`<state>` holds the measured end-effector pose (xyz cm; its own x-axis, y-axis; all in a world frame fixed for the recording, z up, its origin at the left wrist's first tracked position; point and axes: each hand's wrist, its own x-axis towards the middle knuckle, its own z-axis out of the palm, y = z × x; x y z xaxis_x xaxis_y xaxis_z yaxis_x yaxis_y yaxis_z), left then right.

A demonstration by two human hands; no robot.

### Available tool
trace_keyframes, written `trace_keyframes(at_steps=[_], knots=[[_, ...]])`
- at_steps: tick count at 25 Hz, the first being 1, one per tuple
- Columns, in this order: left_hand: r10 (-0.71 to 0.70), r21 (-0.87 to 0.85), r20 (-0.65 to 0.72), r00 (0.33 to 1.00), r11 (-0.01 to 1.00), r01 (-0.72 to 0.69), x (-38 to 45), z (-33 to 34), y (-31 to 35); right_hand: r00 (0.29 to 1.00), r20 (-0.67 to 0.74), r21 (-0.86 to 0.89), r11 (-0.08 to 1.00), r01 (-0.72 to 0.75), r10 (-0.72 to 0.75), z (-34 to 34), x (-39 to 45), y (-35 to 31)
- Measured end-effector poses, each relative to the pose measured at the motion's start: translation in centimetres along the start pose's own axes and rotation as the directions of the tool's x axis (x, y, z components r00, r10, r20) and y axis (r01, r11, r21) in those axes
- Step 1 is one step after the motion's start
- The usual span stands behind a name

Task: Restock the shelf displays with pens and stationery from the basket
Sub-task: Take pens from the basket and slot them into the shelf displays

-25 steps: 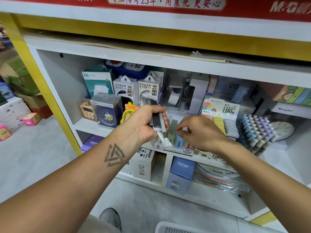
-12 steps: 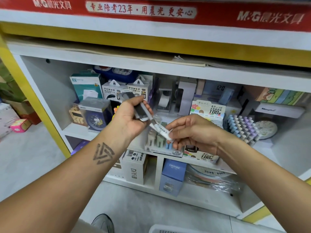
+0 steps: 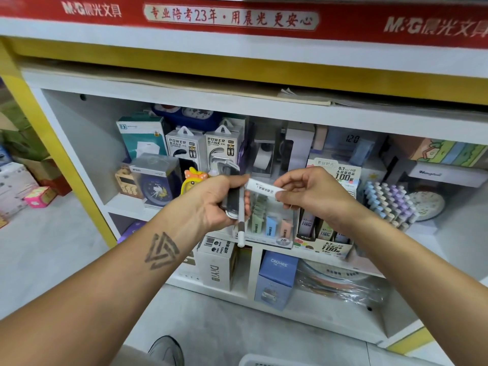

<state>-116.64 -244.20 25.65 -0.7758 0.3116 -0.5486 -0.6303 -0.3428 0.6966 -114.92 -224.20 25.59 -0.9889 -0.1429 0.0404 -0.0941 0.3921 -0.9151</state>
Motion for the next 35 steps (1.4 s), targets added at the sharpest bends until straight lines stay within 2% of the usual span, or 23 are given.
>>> trace_keyframes(at_steps=[3,5,7,8,11,15,18,20,25,29,35], knots=[[0.010,0.000,-0.025,1.000,1.000,-0.010,-0.1,-0.4,0.1,0.995,-0.090,-0.014,0.999,0.031,-0.032,-0.2,0.6,0.2],[0.021,-0.006,-0.057,0.998,1.000,-0.021,-0.1,-0.7,0.2,0.978,-0.143,-0.228,0.966,0.118,-0.153,-1.1,1.1,0.3],[0.033,-0.024,-0.067,0.997,0.999,-0.035,-0.2,-1.2,0.6,0.957,-0.120,-0.485,0.856,0.176,-0.265,-1.5,1.5,0.4],[0.039,-0.036,-0.068,0.997,0.999,-0.041,-0.2,-1.4,0.8,0.952,-0.106,-0.548,0.816,0.185,-0.287,-1.4,1.6,0.6],[0.065,-0.070,-0.104,0.992,0.995,-0.073,-0.3,-2.3,1.4,0.931,-0.101,-0.622,0.753,0.217,-0.352,-0.4,1.7,1.2],[0.092,-0.086,-0.132,0.987,0.991,-0.104,-0.1,-2.8,1.5,0.851,-0.178,-0.714,0.660,0.234,-0.494,0.9,4.0,1.2],[0.090,-0.068,-0.129,0.988,0.993,-0.100,0.1,-2.8,1.4,0.900,-0.165,-0.781,0.611,0.131,-0.404,1.8,7.6,1.2],[0.085,-0.062,-0.120,0.989,0.994,-0.093,0.3,-2.9,1.4,0.928,-0.124,-0.793,0.598,0.120,-0.351,2.7,9.6,1.5],[0.077,-0.053,-0.114,0.991,0.995,-0.083,0.5,-2.9,1.5,0.971,-0.072,-0.738,0.667,0.101,-0.227,3.9,11.9,3.3],[0.070,-0.045,-0.110,0.992,0.996,-0.075,0.4,-2.6,1.3,0.976,-0.041,-0.716,0.688,0.121,-0.214,3.5,12.3,4.3],[0.051,-0.044,-0.084,0.995,0.998,-0.055,0.2,-2.3,1.2,0.986,0.104,-0.810,0.564,0.159,-0.128,4.0,13.5,3.9]])
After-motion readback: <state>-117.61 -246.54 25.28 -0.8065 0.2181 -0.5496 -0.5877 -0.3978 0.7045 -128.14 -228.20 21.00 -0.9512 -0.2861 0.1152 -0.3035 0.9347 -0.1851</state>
